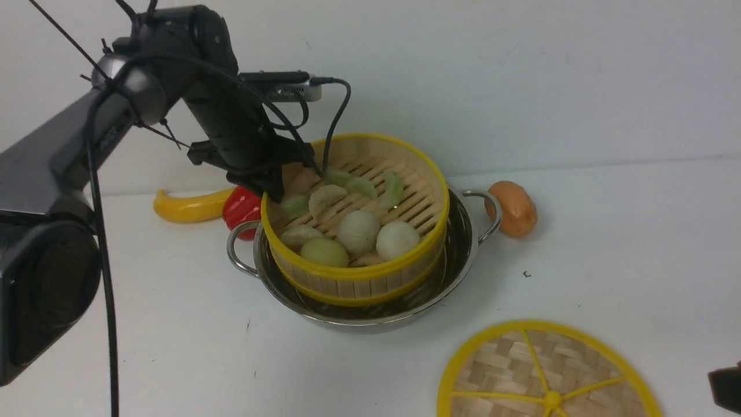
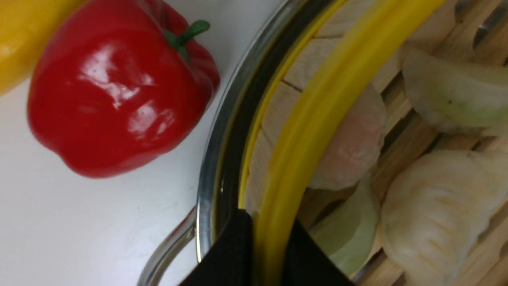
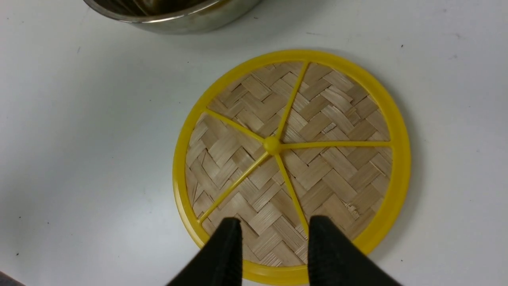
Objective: Place the steamer in the pot on the white table, and put the lid on the steamer.
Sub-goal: 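Place the bamboo steamer basket with dumplings into the steel pot with the left gripper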
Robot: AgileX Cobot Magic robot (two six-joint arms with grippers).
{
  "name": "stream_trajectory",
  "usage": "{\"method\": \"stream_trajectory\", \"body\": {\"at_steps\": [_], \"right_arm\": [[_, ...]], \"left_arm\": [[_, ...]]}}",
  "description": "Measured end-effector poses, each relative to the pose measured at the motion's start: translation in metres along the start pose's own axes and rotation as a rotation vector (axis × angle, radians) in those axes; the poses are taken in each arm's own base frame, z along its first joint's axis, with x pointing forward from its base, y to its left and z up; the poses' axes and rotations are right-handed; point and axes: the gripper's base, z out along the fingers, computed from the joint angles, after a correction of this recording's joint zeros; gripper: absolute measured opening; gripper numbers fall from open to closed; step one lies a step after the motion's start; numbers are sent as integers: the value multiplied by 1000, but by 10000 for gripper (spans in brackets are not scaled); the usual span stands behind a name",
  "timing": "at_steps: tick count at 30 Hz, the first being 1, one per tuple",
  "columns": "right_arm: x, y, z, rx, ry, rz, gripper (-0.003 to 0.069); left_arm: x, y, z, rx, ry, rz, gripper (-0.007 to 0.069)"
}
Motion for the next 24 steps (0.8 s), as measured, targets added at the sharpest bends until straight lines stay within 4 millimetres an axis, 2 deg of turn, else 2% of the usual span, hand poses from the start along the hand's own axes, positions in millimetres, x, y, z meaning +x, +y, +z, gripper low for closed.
{"method": "stream_trajectory", "body": {"at_steps": [14, 24], "right_arm": [[0, 1, 0, -16, -4, 32, 249], [0, 1, 0, -16, -5, 33, 249]], "left_arm": [[3, -2, 33, 22, 63, 22, 48], [4, -8, 38, 21, 73, 38, 55]]}}
